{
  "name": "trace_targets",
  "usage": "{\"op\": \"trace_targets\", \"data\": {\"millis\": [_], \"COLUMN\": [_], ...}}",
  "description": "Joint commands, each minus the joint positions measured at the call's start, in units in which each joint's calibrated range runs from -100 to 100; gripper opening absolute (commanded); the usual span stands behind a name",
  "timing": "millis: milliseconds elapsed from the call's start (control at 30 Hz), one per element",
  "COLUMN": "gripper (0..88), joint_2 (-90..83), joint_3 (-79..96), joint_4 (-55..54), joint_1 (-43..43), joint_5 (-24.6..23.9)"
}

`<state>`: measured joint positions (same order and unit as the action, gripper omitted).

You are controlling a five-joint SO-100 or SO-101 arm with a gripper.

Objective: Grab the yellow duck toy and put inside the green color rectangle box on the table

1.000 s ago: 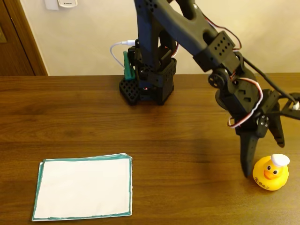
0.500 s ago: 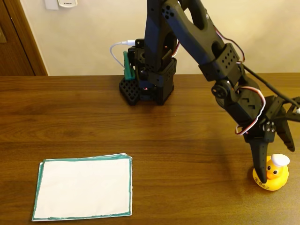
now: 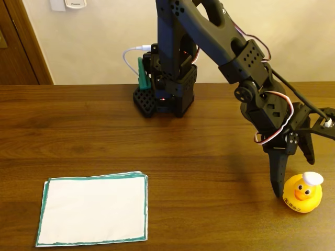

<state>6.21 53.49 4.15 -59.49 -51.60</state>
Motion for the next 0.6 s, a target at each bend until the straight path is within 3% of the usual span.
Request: {"op": "trace_targets", "data": {"millis": [0,300,467,567], "gripper": [52.8,50.8,31.1,25.4], "joint_2": [0.73,6.14,6.66,7.19], "joint_3": [-0.46,-0.28,3.0,5.36], "joint_4": [-3.59,-14.42,-19.61,-23.53], "joint_1": [-0.07,0.8,1.93,2.54], "joint_5": [-1.76,-2.74,-3.61,-4.2]}}
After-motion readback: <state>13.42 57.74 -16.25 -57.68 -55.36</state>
